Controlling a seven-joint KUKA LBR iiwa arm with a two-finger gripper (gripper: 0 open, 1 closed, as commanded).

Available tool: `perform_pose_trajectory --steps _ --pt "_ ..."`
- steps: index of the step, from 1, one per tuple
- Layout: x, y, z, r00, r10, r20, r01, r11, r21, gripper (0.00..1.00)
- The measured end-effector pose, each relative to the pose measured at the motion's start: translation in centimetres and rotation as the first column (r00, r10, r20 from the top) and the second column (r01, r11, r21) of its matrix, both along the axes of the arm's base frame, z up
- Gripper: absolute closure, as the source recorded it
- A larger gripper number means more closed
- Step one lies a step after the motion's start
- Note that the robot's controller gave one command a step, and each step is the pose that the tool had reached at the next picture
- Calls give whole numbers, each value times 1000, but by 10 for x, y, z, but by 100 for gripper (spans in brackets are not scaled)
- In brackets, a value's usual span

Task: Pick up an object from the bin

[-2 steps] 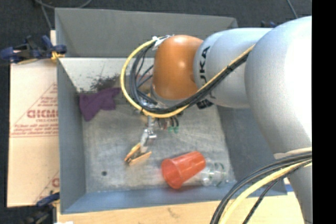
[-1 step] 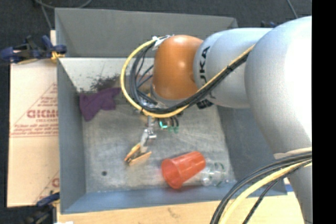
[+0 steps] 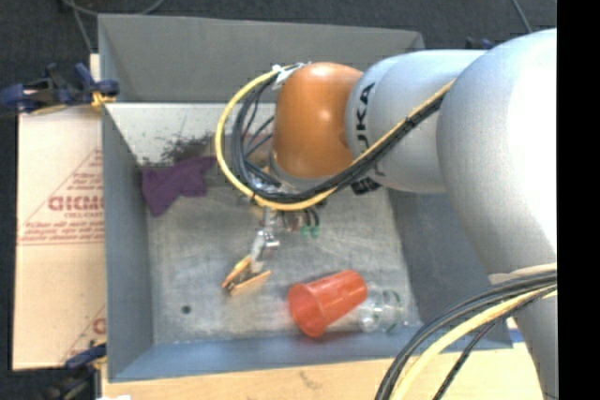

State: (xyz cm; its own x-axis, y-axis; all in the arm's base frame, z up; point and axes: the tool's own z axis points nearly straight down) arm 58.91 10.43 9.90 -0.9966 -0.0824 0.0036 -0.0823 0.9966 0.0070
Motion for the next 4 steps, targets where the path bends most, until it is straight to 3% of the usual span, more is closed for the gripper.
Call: perform_pose_trajectory --steps 1,2,3,4 --pt "0 0 0 1000 0 0 0 1000 0 0" --pt "0 0 0 1000 -1 0 1 1000 0 100" --pt "0 0 0 1000 -1 0 1 1000 0 0" --pt "0 0 0 1000 -1 0 1 1000 0 100"
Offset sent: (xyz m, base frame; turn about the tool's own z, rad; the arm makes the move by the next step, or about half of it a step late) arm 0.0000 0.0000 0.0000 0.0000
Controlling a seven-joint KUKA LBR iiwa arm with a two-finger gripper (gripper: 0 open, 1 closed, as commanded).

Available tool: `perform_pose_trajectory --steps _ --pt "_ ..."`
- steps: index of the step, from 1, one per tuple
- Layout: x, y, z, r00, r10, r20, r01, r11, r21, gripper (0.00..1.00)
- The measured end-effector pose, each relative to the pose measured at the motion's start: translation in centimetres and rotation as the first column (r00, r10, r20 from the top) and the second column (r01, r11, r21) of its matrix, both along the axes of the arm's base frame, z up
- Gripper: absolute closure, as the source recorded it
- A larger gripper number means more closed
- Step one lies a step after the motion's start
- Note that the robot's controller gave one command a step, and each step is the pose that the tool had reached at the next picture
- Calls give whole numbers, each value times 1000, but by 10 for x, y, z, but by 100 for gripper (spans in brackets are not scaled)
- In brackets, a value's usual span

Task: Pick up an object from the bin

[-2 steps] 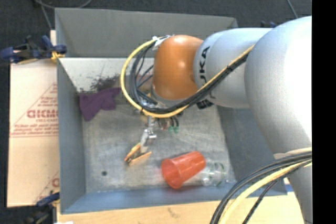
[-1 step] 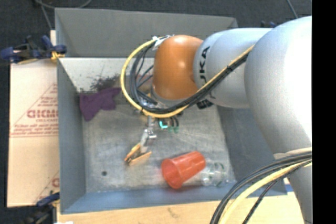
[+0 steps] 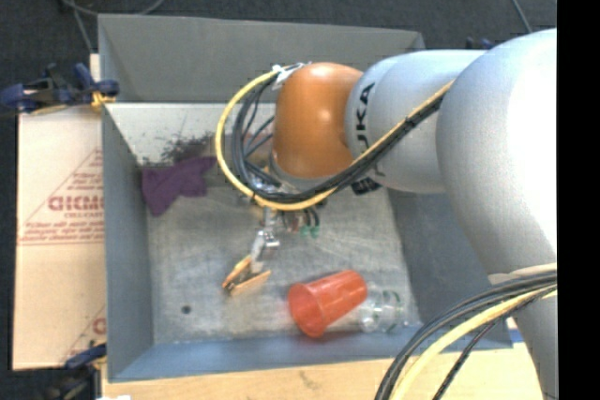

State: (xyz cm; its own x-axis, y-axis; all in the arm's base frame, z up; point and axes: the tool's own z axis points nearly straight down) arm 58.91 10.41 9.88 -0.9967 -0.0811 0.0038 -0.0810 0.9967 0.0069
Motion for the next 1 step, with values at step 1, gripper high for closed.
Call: perform_pose_trajectory --steps 1 --pt "0 0 0 1000 0 0 0 1000 0 0"
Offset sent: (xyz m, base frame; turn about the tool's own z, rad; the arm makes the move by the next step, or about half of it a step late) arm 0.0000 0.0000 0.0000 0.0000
